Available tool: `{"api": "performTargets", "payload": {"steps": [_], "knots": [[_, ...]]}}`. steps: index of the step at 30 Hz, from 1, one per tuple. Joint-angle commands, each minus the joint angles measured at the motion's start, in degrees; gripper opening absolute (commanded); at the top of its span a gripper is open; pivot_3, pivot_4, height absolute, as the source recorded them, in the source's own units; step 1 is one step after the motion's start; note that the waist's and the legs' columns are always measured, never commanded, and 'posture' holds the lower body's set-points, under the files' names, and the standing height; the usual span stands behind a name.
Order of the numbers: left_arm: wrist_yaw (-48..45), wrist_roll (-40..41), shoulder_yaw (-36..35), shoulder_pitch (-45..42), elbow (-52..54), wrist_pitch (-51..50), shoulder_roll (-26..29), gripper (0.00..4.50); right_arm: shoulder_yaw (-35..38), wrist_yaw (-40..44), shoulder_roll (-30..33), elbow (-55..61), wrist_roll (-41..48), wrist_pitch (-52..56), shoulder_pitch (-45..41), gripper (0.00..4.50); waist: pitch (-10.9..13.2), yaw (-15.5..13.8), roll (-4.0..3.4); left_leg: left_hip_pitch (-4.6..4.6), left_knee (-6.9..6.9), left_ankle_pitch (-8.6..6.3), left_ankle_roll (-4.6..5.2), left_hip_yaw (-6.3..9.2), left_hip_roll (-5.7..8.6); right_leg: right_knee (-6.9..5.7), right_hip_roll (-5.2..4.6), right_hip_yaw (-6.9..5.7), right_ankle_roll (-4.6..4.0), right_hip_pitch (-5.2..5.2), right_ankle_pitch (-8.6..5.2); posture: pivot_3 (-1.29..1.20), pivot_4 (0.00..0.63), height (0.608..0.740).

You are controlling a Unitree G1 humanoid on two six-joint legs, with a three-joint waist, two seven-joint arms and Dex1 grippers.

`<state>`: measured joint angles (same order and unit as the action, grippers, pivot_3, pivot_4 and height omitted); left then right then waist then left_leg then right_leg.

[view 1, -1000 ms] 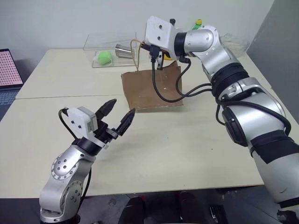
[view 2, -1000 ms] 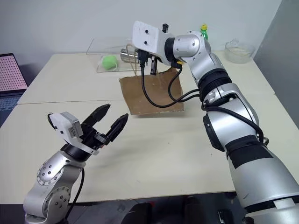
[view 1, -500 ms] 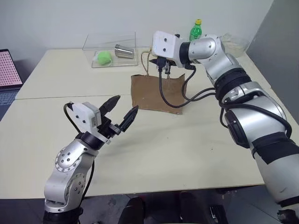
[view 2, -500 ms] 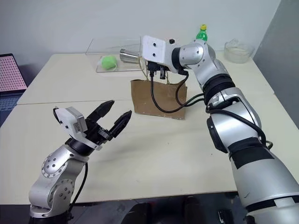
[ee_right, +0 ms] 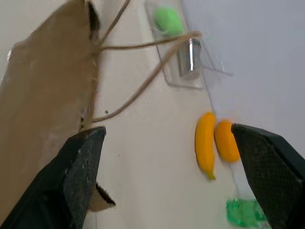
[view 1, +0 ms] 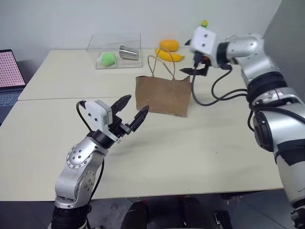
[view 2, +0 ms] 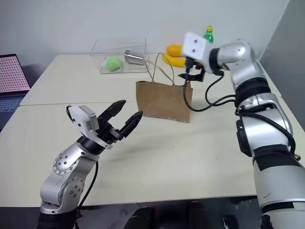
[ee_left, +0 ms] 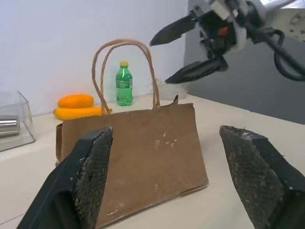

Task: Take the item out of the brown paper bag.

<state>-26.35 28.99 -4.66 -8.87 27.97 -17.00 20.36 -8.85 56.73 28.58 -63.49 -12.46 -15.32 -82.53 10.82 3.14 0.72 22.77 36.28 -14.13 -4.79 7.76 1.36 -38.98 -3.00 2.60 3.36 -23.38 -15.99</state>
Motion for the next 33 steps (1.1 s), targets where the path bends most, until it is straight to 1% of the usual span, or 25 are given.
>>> {"api": "performTargets", "payload": {"steps": [1,2,4,5,6,7,8,9,11,12,13,15,17,20,22,23,25,27,33], "knots": [[1.17,-0.51,0.05,-2.26,-0.06,-0.26,-0.45,3.75,7.09,1.38,4.20,25.66,8.94,12.48,15.00,4.47,-0.05,-0.51,0.09,0.01,0.04,-0.01,0.01,0.06,0.00,0.01,0.00,-0.04,0.00,0.05,0.00,0.00,0.150,0.740],[1.31,-0.81,-0.08,-3.66,-1.26,-0.30,-0.41,3.75,9.25,0.43,4.74,37.71,11.52,18.52,22.58,4.47,-0.05,-0.75,0.08,0.03,0.10,-0.04,0.06,0.09,0.00,0.02,0.00,-0.07,0.00,0.09,0.00,0.00,0.150,0.740],[2.08,-1.82,-0.88,-7.54,-5.45,-0.16,-0.26,3.38,13.41,-3.66,3.72,59.53,16.60,29.57,36.08,4.50,-0.06,-1.23,0.05,0.06,0.22,-0.12,0.20,0.09,0.01,-0.02,-0.02,-0.05,0.00,0.08,0.00,0.00,0.150,0.740],[1.68,-2.49,-1.16,-10.09,-8.23,0.30,0.20,3.19,15.54,-7.14,1.65,69.46,19.04,33.62,42.24,4.50,-0.06,-1.11,0.02,0.07,0.24,-0.12,0.21,0.12,0.02,-0.07,-0.02,-0.06,0.01,0.07,0.00,0.00,0.150,0.740],[0.89,-3.25,-1.24,-12.74,-11.09,1.01,0.82,2.83,17.14,-10.54,-0.74,77.62,21.19,37.57,47.30,4.50,-0.08,-1.08,-0.02,0.07,0.33,-0.13,0.21,0.07,-0.02,-0.12,0.00,-0.03,0.01,0.05,0.00,0.00,0.150,0.740],[-0.12,-3.56,-1.47,-14.85,-13.50,1.62,1.45,2.54,17.80,-13.31,-2.56,84.02,22.53,41.28,51.01,4.50,-0.08,-0.90,-0.02,0.08,0.35,-0.13,0.22,0.08,-0.02,-0.20,0.01,-0.04,0.01,0.04,0.00,0.00,0.150,0.740],[-1.44,-4.49,-1.34,-18.53,-17.63,2.71,2.26,2.23,17.70,-15.91,-4.58,91.23,23.28,43.83,56.45,4.50,-0.08,-0.54,-0.05,0.05,0.40,-0.13,0.22,0.06,-0.05,-0.25,0.04,-0.03,0.02,0.04,0.00,0.00,0.150,0.740],[-2.48,-5.06,-1.48,-21.90,-21.55,3.67,2.84,1.87,17.07,-18.04,-6.15,96.87,23.44,45.54,60.79,4.50,-0.09,-0.70,-0.05,0.03,0.45,-0.13,0.23,0.00,-0.03,-0.29,0.05,0.02,0.03,0.04,0.01,0.00,0.150,0.740],[-4.78,-6.00,-1.71,-27.16,-28.42,5.71,3.89,1.26,15.41,-21.95,-8.50,104.44,23.50,48.25,66.35,4.50,-0.13,-0.68,0.02,0.02,0.60,-0.13,0.23,0.13,-0.01,-0.29,0.09,-0.07,0.09,0.16,0.03,0.00,0.150,0.740],[-5.87,-7.04,-1.56,-31.10,-33.87,7.58,4.30,0.89,14.50,-23.84,-10.23,107.75,24.19,48.63,69.41,4.50,-0.15,-0.78,0.04,-0.02,0.62,-0.13,0.23,0.06,-0.01,-0.26,0.10,-0.03,0.11,0.17,0.05,0.00,0.150,0.740],[-7.13,-8.38,-1.21,-35.26,-39.81,9.85,4.73,0.64,13.33,-25.72,-11.33,110.79,24.19,49.66,72.24,4.50,-0.18,-0.93,0.11,-0.03,0.63,-0.13,0.24,0.09,0.03,-0.23,0.10,-0.03,0.14,0.23,0.06,0.00,0.150,0.740],[-9.15,-10.42,-0.91,-41.58,-49.81,13.93,5.17,0.02,11.21,-28.34,-12.55,114.58,23.92,51.32,75.51,4.50,-0.18,-1.04,0.13,-0.03,0.65,-0.12,0.24,0.13,-0.01,-0.17,0.15,-0.06,0.14,0.24,0.06,0.00,0.150,0.740],[-10.81,-13.96,0.51,-48.99,-62.31,17.97,5.61,0.02,8.97,-30.34,-12.74,117.23,23.19,52.40,78.12,4.50,-0.19,-1.03,0.14,-0.02,0.66,-0.12,0.25,0.09,0.02,-0.11,0.14,-0.04,0.16,0.24,0.07,0.00,0.150,0.740],[-9.16,-21.37,3.64,-60.63,-82.18,24.64,5.45,0.02,7.62,-32.95,-12.56,119.46,22.56,53.55,79.92,4.50,-0.18,-1.06,0.19,0.00,0.62,-0.12,0.25,0.13,0.04,-0.05,0.14,-0.07,0.18,0.23,0.07,0.00,0.150,0.740],[-8.04,-26.13,6.19,-66.50,-92.13,28.14,5.03,0.02,7.83,-34.28,-12.35,120.54,22.65,54.15,80.57,4.50,-0.16,-1.03,0.22,0.07,0.62,-0.12,0.25,0.19,0.06,-0.06,0.14,-0.12,0.18,0.20,0.07,0.00,0.150,0.740],[-7.32,-27.72,6.78,-68.33,-95.30,29.65,4.80,0.02,7.84,-34.77,-12.12,120.85,22.64,54.39,80.71,4.50,-0.16,-0.97,0.22,0.08,0.61,-0.13,0.26,0.18,0.08,-0.03,0.14,-0.10,0.18,0.20,0.07,0.00,0.150,0.740],[-6.11,-31.16,8.52,-71.10,-100.35,29.31,4.03,0.02,8.18,-35.26,-11.29,121.41,22.79,54.49,81.56,4.50,-0.16,-0.87,0.22,0.11,0.58,-0.14,0.27,0.19,0.10,-0.02,0.12,-0.10,0.19,0.19,0.07,0.00,0.150,0.740],[-6.87,-34.11,10.23,-72.33,-103.02,28.14,3.39,0.02,8.19,-35.71,-10.70,121.72,23.10,54.43,82.19,4.50,-0.16,-0.66,0.22,0.10,0.55,-0.15,0.29,0.18,0.09,-0.02,0.12,-0.10,0.20,0.18,0.06,0.00,0.150,0.740],[-12.90,-38.03,11.09,-73.21,-105.66,22.80,2.41,0.02,8.11,-36.10,-9.21,122.84,24.17,54.14,83.90,4.50,-0.13,0.08,0.26,0.12,0.58,-0.16,0.30,0.19,0.08,-0.07,0.12,-0.10,0.21,0.17,0.06,0.00,0.150,0.740]]}}
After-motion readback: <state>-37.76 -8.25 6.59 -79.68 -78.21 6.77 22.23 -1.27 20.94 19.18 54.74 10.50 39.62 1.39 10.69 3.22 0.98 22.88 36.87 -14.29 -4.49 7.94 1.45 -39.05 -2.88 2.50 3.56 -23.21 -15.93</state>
